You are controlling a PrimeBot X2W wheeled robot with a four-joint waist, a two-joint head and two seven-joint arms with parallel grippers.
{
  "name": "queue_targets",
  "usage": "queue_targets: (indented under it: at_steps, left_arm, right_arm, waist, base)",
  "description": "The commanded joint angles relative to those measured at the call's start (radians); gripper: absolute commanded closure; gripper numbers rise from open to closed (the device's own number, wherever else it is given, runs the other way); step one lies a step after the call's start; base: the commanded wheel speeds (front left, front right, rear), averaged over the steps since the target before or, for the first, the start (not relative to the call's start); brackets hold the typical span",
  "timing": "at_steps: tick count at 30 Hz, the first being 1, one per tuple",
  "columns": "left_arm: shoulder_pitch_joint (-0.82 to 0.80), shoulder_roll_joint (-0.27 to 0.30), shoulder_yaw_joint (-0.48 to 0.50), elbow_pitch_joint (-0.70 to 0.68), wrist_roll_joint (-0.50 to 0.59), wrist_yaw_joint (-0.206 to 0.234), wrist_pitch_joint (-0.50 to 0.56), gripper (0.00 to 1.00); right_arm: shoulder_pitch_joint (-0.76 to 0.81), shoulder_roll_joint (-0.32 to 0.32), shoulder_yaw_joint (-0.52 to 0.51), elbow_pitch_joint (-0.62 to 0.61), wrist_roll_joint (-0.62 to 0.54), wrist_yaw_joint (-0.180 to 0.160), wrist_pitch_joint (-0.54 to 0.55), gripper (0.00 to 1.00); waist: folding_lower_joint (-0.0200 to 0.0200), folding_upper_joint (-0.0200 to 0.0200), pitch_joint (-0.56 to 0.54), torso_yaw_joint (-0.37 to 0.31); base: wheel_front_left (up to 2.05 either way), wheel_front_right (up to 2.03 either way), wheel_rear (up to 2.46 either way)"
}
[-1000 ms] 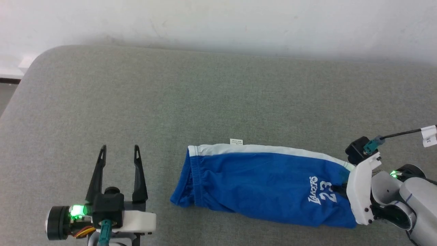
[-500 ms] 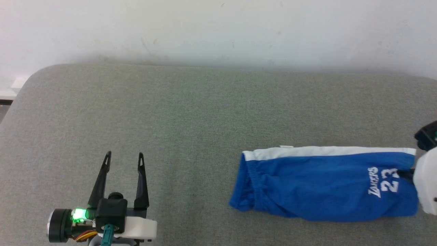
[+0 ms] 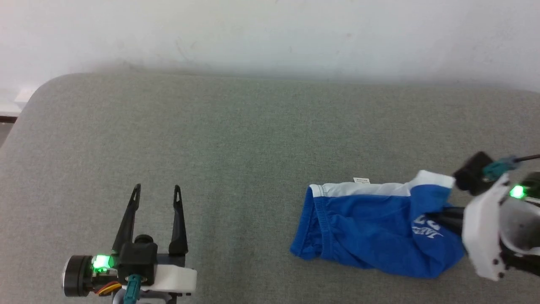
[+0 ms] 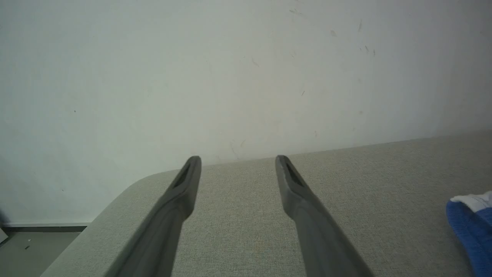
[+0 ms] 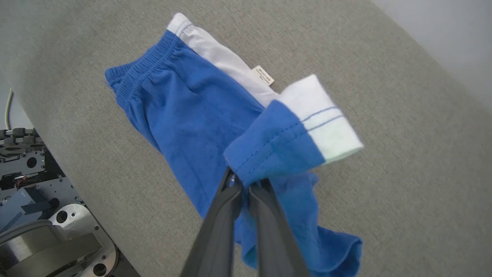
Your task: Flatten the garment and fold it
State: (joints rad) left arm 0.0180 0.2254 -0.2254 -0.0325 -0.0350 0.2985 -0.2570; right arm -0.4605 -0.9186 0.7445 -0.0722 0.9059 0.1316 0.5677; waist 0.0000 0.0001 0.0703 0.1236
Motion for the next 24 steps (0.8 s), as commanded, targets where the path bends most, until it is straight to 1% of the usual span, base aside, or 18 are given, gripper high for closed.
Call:
queue_targets:
  at_steps: [1, 5, 9, 12, 16, 18, 21, 24]
  left_arm:
    - [-0.012, -0.006, 0.006, -0.005, 0.0, -0.01, -0.005, 0.0]
    - [-0.032, -0.023, 0.01, -0.006, 0.003, -0.022, -0.005, 0.0]
    - [-0.055, -0.043, 0.011, -0.01, 0.005, -0.034, -0.005, 0.0]
    - [-0.071, -0.057, 0.012, -0.014, 0.008, -0.041, -0.005, 0.0]
    - [-0.087, -0.072, 0.015, -0.015, 0.012, -0.047, -0.005, 0.0]
    - [-0.094, -0.079, 0.015, -0.013, 0.014, -0.05, -0.005, 0.0]
    - [-0.1, -0.086, 0.019, -0.01, 0.016, -0.051, -0.005, 0.0]
    - [-0.1, -0.091, 0.025, -0.008, 0.017, -0.051, -0.005, 0.0]
  right_arm:
    - [-0.023, 0.021, 0.007, -0.021, -0.011, -0.001, 0.009, 1.0]
    - [-0.091, 0.095, 0.061, -0.047, -0.048, -0.001, 0.045, 1.0]
    - [-0.167, 0.189, 0.132, -0.001, -0.079, -0.001, 0.058, 1.0]
    - [-0.219, 0.25, 0.191, 0.074, -0.098, -0.001, 0.06, 1.0]
    - [-0.267, 0.315, 0.261, 0.214, -0.112, -0.001, 0.047, 1.0]
    - [-0.281, 0.337, 0.298, 0.282, -0.121, -0.001, 0.034, 1.0]
    - [-0.283, 0.37, 0.341, 0.374, -0.103, -0.001, 0.009, 1.0]
    - [-0.287, 0.384, 0.389, 0.431, -0.095, -0.001, -0.022, 1.0]
  waist:
    - [0.0, -0.0001, 0.012, 0.01]
    - [0.0, -0.0001, 0.035, 0.025]
    - [0.0, -0.0001, 0.06, 0.049]
    - [0.0, -0.0001, 0.079, 0.067]
    - [0.0, -0.0001, 0.103, 0.087]
    - [0.0, -0.0001, 0.115, 0.095]
    - [0.0, -0.0001, 0.124, 0.1]
    - [0.0, -0.0001, 0.126, 0.097]
  base:
    - [0.0, 0.0, 0.0]
    - [0.0, 0.0, 0.0]
    - [0.0, 0.0, 0.0]
    - [0.0, 0.0, 0.0]
    - [0.0, 0.0, 0.0]
    - [0.0, 0.0, 0.0]
    - [0.0, 0.0, 0.0]
    - [0.0, 0.0, 0.0]
